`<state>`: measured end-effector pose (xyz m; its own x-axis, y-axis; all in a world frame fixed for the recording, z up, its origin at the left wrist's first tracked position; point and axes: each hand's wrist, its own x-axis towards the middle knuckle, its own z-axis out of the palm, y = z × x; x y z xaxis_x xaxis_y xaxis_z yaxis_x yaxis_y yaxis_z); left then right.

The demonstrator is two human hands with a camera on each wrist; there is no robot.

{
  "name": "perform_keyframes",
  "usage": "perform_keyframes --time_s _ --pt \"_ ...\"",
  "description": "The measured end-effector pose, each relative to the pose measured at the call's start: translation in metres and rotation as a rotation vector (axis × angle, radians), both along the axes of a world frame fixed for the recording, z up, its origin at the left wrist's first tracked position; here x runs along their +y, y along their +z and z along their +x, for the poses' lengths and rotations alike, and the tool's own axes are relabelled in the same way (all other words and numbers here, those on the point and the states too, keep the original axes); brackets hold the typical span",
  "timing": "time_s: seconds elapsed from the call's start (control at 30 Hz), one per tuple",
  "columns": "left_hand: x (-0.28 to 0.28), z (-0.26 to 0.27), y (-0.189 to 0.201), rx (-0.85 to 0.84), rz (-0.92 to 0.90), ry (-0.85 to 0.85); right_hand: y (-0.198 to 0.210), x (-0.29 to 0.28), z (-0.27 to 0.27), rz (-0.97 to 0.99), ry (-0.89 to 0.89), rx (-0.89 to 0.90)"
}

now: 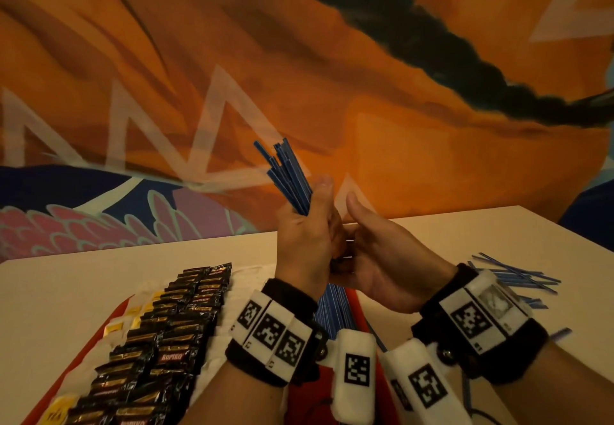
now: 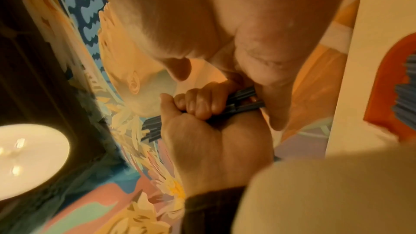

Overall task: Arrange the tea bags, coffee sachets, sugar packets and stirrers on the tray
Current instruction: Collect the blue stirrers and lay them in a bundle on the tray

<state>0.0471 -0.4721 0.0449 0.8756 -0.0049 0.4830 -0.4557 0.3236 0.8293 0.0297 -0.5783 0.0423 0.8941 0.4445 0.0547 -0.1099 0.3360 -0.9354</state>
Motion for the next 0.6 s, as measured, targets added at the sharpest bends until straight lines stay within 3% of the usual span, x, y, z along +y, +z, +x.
perform_keyframes --time_s 0.07,0.13,0.2,0.27,0.33,0.4,0.6 --pt "0.002 0.003 -0.001 -0.030 0.102 0.040 0.005 -0.006 0.001 -0.267 -0.121 -0.184" --pt "0.008 0.007 -0.001 -0.096 0.350 0.113 0.015 -0.017 0.001 -0.488 -0.383 -0.428" --pt "0.015 0.010 -0.001 -0.164 0.640 0.180 0.028 -0.030 -0.002 -0.486 -0.666 -0.677" --pt "0.016 0.009 0.001 -0.237 0.935 0.238 0.035 -0.040 -0.004 -0.504 -0.806 -0.875" --pt "0.011 0.004 0.003 -0.297 1.168 0.289 0.036 -0.038 -0.008 -0.686 -0.814 -0.980" --pt "0.010 0.002 0.004 -0.303 1.282 0.295 0.029 -0.031 -0.007 -0.899 -0.727 -1.022" --pt "0.022 -0.002 0.014 -0.221 1.427 0.408 0.030 -0.037 -0.012 -1.216 -0.503 -1.037"
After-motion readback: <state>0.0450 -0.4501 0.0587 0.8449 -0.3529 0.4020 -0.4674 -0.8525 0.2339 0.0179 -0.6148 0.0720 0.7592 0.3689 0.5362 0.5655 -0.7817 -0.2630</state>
